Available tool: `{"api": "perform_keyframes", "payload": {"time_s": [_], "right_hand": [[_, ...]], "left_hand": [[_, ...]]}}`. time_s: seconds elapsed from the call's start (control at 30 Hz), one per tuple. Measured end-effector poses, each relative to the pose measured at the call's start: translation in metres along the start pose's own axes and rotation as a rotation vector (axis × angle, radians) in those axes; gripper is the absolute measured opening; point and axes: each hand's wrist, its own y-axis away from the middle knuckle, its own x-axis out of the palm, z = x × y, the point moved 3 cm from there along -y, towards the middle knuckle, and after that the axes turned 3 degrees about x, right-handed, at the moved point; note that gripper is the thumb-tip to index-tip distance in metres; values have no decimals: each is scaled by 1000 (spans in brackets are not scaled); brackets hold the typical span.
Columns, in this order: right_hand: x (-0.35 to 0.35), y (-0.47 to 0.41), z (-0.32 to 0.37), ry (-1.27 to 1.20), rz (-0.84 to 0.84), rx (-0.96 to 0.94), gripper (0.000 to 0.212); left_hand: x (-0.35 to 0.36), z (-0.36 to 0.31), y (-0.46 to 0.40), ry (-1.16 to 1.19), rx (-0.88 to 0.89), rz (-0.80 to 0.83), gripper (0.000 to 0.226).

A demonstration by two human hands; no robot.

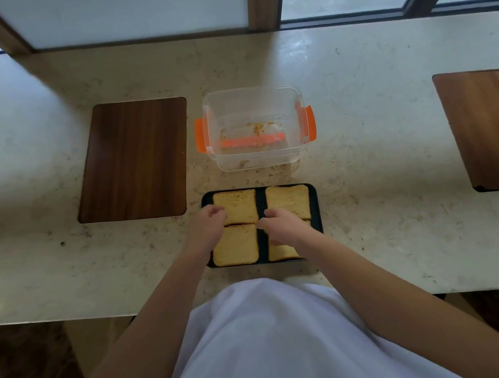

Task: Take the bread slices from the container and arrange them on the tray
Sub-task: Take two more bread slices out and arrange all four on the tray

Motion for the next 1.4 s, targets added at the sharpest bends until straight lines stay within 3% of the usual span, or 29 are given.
{"api": "perform_keyframes", "payload": {"time_s": [0.13, 0.37, 0.57, 0.8, 1.0, 1.13, 1.2, 1.27, 1.33, 1.4], "right_hand": [[10, -9, 8, 11, 18, 32, 69], [16, -12, 16, 13, 29, 59, 66], [22, -12, 20, 77, -9, 31, 51], [27, -13, 21, 57, -21, 21, 32], [27, -13, 19, 25, -3, 9, 45], [5, -8, 4, 64, -93, -58, 59], [-17, -5, -11, 50, -209, -64, 61], [-39, -1, -27, 31, -311, -54, 61], [-53, 3, -39, 19, -343, -24, 59], [-57, 5, -45, 9, -337, 8, 55]], "left_hand": [[-10, 3, 2, -56, 42, -32, 38], [-9, 7, -3, -83, 1, 29, 43], [-10, 7, -5, -46, -31, 20, 18], [-16, 5, -1, -36, -38, 35, 21], [-19, -3, 2, -109, -33, 59, 24], [-11, -22, 16, -297, 169, -75, 42], [8, -32, 24, -254, 147, -9, 50], [35, -41, 32, -153, 61, 155, 58], [58, -49, 37, -101, 4, 269, 61], [74, -51, 35, -126, -8, 289, 41]]}}
